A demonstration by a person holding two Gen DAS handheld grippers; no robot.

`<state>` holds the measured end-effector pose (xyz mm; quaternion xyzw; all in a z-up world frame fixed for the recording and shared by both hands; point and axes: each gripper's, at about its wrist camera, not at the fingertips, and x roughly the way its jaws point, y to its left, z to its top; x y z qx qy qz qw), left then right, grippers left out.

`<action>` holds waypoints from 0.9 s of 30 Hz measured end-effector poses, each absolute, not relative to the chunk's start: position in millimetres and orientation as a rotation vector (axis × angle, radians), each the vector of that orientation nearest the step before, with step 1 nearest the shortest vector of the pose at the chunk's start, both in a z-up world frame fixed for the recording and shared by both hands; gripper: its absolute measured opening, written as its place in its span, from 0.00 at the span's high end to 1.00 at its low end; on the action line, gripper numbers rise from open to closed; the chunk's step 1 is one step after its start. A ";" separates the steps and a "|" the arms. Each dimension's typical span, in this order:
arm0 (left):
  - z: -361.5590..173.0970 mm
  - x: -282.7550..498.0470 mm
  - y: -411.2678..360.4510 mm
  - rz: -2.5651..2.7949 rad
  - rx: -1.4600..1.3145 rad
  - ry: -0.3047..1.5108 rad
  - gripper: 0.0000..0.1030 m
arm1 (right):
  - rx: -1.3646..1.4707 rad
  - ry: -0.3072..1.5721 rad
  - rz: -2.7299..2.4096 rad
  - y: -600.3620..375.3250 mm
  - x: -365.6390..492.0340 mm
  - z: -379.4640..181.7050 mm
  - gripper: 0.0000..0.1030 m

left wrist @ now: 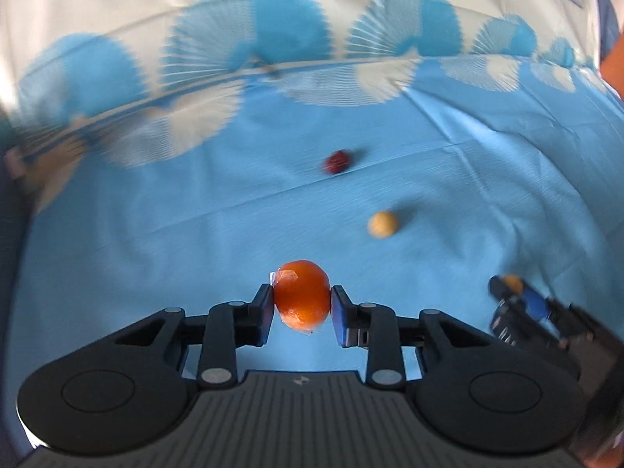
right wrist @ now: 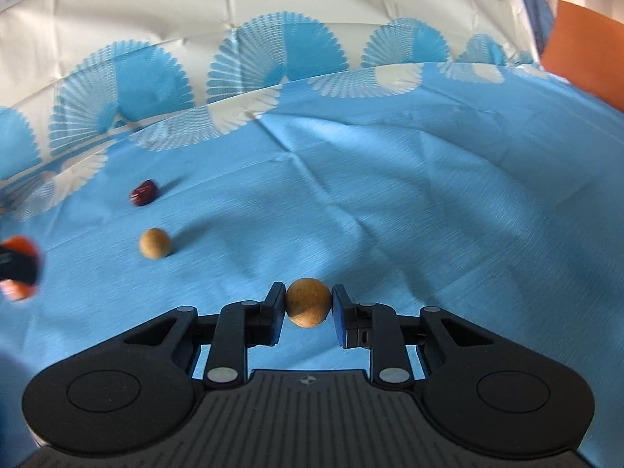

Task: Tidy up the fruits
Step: 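Grasp a tangerine with the left tool while the right tool grasps a small brown fruit, then carry the tangerine and brown fruit to the plate and release both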

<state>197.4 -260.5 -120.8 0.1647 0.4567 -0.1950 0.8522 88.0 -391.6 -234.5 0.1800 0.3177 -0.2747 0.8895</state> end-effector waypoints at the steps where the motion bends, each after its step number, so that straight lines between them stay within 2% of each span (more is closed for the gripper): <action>1: -111.0 187.4 -243.6 -0.394 0.336 0.959 0.67 | 0.376 0.665 -0.557 -389.2 82.2 -229.3 0.74; 8: -46.0 104.3 -122.9 -0.271 0.273 0.920 0.67 | 0.290 0.639 -0.388 -338.1 6.0 -156.1 0.74; 14: -12.1 34.1 -44.5 -0.203 0.221 0.884 0.67 | 0.188 0.605 -0.229 -266.0 -75.3 -98.7 0.74; 19: 6.6 -11.4 -3.4 -0.195 0.164 0.843 0.67 | 0.161 0.576 -0.131 -212.0 -112.7 -67.9 0.74; 27: 24.3 -51.2 21.3 -0.236 0.102 0.774 0.67 | 0.078 0.534 -0.047 -157.7 -141.0 -33.5 0.74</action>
